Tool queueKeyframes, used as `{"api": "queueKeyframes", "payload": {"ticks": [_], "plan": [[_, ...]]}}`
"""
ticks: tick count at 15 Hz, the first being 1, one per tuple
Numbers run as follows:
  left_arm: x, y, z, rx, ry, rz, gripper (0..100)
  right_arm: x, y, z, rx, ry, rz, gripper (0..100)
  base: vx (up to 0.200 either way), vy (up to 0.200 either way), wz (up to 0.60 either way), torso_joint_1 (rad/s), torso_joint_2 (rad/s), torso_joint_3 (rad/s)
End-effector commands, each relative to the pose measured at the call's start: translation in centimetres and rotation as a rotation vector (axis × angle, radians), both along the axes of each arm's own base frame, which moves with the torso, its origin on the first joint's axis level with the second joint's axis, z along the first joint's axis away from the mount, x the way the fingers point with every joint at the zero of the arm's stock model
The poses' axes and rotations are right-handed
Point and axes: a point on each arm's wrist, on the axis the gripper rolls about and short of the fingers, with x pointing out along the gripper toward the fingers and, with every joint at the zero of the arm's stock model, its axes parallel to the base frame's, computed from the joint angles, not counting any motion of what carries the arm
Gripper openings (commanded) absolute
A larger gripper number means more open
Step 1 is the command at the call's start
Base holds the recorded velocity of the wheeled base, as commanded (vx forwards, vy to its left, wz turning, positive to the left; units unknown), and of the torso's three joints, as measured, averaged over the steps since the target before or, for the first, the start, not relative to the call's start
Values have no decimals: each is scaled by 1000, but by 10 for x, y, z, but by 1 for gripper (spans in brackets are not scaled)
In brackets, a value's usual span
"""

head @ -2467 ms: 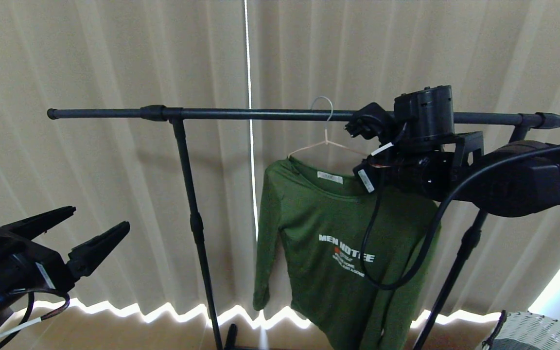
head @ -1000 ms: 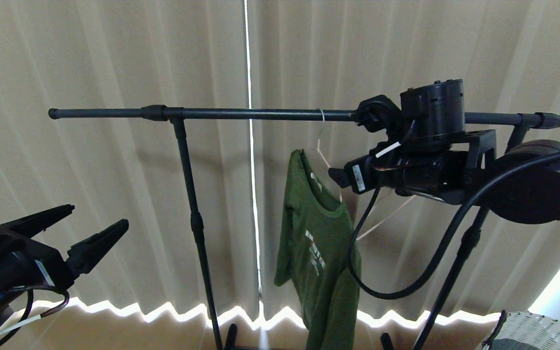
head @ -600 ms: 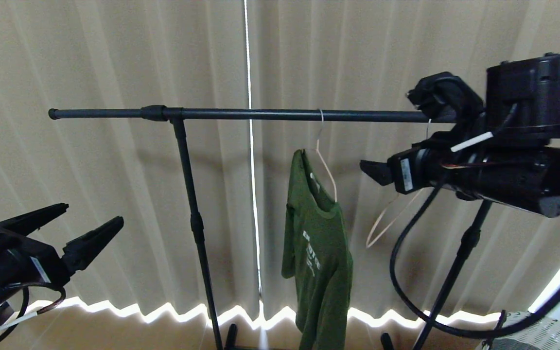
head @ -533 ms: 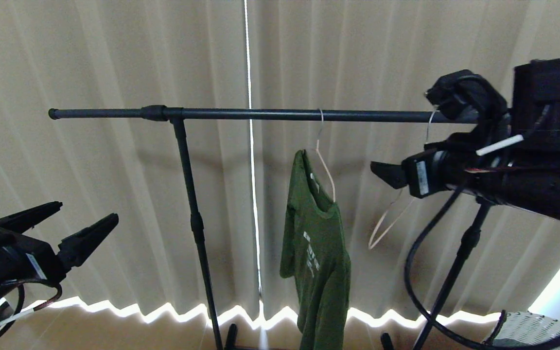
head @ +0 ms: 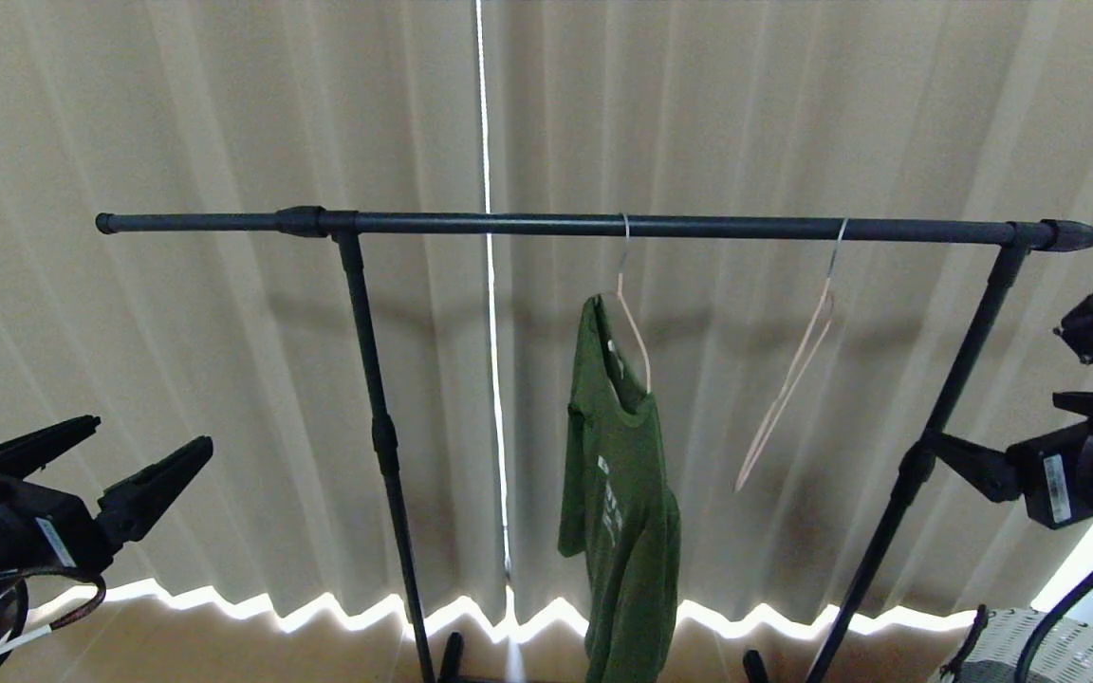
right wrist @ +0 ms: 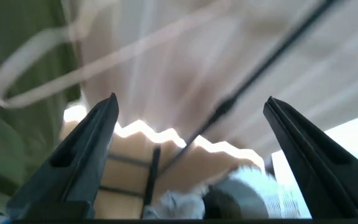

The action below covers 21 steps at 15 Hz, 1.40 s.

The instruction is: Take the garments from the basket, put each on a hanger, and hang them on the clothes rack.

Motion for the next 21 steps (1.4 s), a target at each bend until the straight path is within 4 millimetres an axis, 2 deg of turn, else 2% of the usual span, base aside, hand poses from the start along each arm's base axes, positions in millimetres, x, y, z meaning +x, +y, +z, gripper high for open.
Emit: {"api": "queueKeyframes", "payload": {"ticks": [1, 5, 8, 13, 17, 21], "plan": [[0, 1, -1, 0, 4, 5, 100, -14, -6, -16, -7, 22, -15, 100, 0, 0, 0, 0, 0, 0], [12, 7, -5, 4, 42, 36, 100, -24, -9, -38, 12, -35, -6, 100, 0, 0, 0, 0, 0, 0], [10, 6, -5, 9, 38, 36, 100, -28, -9, -60, 14, -42, -1, 100, 0, 0, 0, 0, 0, 0], [9, 6, -5, 9, 34, 36, 100, -33, -9, -66, 25, -69, 8, 100, -200, 0, 0, 6, 3, 3], [9, 6, -6, 8, 43, 36, 100, -36, -10, -82, -29, 6, 23, 100, -200, 0, 0, -6, 0, 0], [8, 7, -7, 9, 47, 37, 100, -36, -10, -85, -38, 23, 25, 100, -150, 0, 0, 4, 1, -1]]}}
